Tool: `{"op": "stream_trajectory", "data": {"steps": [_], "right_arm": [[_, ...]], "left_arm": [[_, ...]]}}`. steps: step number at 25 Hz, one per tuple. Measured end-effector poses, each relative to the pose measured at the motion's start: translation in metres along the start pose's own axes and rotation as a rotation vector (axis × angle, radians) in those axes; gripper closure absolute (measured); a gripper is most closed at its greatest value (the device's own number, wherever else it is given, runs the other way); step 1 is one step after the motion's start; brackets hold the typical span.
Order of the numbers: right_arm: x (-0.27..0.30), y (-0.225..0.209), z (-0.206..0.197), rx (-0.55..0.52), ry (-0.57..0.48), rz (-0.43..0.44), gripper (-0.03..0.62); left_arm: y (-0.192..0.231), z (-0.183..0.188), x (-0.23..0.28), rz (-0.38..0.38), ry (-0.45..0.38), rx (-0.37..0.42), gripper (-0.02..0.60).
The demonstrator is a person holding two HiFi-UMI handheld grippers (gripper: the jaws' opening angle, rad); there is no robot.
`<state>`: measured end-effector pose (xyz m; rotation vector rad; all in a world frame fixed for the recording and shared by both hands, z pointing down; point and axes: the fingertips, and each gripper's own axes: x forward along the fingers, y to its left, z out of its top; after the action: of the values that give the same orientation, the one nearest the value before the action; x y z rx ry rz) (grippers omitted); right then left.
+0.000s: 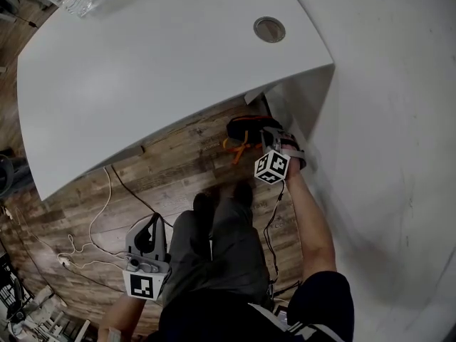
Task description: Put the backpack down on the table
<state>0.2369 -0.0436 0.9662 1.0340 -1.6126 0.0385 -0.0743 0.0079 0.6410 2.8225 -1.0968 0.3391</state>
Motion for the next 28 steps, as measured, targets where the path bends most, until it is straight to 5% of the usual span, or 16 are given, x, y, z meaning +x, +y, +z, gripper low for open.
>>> {"op": "stream_trajectory", "data": {"steps": [28], "right_arm": [[-0.401,-0.123,0.177,0.048,-0.280,-0.148,0.599]], "left_arm": [[0.020,0.174,-0.090,0.032,-0.121,0.008,0.578]]}}
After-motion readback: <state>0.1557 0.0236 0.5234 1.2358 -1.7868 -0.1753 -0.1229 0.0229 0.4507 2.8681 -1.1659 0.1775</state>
